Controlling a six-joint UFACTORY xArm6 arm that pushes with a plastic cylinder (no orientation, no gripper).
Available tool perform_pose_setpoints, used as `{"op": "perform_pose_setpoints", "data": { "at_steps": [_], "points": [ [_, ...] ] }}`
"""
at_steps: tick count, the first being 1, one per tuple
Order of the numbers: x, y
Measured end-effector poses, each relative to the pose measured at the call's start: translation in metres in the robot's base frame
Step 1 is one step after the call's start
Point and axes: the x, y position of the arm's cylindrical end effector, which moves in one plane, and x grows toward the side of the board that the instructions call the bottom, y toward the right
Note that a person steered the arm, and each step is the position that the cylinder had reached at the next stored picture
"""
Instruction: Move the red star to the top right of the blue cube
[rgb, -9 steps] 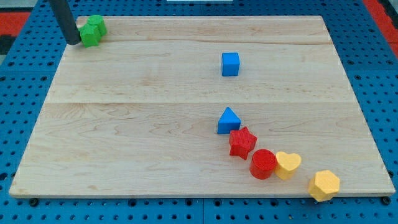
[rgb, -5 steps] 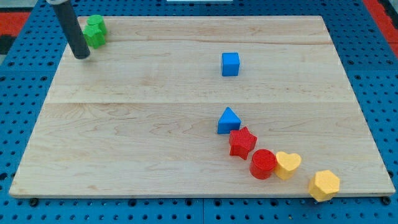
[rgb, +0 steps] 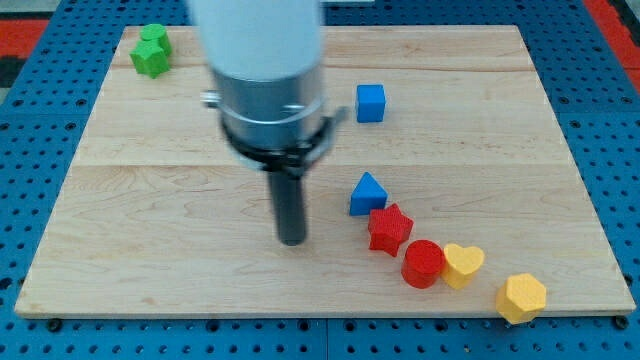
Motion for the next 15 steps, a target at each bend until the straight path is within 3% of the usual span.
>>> {"op": "perform_pose_setpoints", "data": {
  "at_steps": [2,7,10,11,13,15],
  "points": [
    [0.009,0.069],
    [-0.01,0.079],
    [0.012,0.111],
    [0.01,0.157],
    [-0.024,0.187],
    [-0.074,0.162]
  ]
}}
